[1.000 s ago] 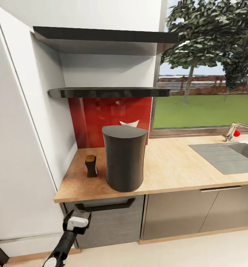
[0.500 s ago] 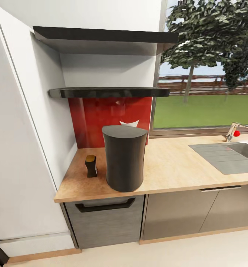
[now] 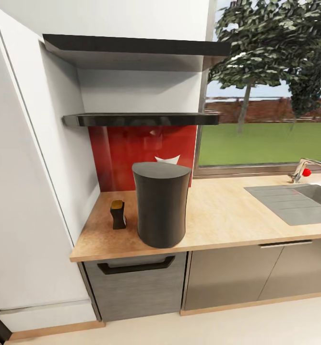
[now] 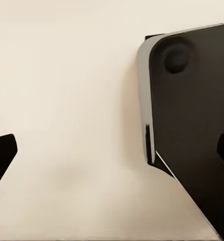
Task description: Set up a coffee station on the kitchen countertop: keep the coffee maker on the countertop, move the bottle of coffee from the kitchen shelf to the counter next to the coffee maker, place a paper coffee filter on top of the coffee maker, put the saucer next to the coffee maker with the coffee cup on the saucer, and place the electric kettle next to the coffee maker.
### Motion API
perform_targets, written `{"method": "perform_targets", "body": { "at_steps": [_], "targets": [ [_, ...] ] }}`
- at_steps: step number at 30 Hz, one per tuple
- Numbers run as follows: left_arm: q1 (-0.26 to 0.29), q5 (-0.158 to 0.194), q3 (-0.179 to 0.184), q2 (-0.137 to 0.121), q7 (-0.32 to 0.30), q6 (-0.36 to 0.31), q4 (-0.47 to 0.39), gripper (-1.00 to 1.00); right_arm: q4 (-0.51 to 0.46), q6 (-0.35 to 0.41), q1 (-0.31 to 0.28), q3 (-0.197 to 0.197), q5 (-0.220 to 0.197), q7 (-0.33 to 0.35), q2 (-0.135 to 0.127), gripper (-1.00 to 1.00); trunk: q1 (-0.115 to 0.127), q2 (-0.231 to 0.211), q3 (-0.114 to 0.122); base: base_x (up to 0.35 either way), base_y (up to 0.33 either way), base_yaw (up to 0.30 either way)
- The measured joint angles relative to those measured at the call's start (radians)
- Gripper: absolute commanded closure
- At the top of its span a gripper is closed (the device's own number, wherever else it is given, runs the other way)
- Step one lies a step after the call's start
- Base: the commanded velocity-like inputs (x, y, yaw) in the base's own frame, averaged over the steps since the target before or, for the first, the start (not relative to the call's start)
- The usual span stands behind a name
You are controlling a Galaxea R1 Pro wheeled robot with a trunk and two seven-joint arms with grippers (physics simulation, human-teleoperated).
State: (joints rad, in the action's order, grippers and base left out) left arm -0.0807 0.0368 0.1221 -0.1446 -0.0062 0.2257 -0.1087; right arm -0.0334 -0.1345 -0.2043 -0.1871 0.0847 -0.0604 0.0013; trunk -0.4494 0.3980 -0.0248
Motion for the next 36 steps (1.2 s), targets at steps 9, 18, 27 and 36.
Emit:
{"method": "perform_targets", "body": {
  "at_steps": [9,18,27,36],
  "targets": [
    [0.0,0.0,0.0,0.005,0.001,-0.049,0.005,-1.0,0.0,0.0,0.0,-0.006,0.0,0.001,0.006,-1.0,0.0,0.0,0.0,0.0,0.0,-0.156],
    [0.0,0.002,-0.004,0.013,0.132,-0.112,0.003,-1.0,0.0,0.0,0.0,-0.007,-0.001,0.001,0.006,-1.0,0.0,0.0,0.0,0.0,0.0,-0.265],
    [0.0,0.016,-0.008,0.012,0.161,-0.119,0.003,-1.0,0.0,0.0,0.001,-0.022,-0.001,-0.002,-0.002,-1.0,0.0,0.0,0.0,0.0,0.0,-0.268],
    [0.005,0.123,0.002,0.015,0.158,-0.122,0.002,-1.0,0.005,0.0,0.001,-0.021,0.003,-0.005,-0.017,-1.0,0.0,0.0,0.0,0.0,0.0,-0.268]
  ]
}}
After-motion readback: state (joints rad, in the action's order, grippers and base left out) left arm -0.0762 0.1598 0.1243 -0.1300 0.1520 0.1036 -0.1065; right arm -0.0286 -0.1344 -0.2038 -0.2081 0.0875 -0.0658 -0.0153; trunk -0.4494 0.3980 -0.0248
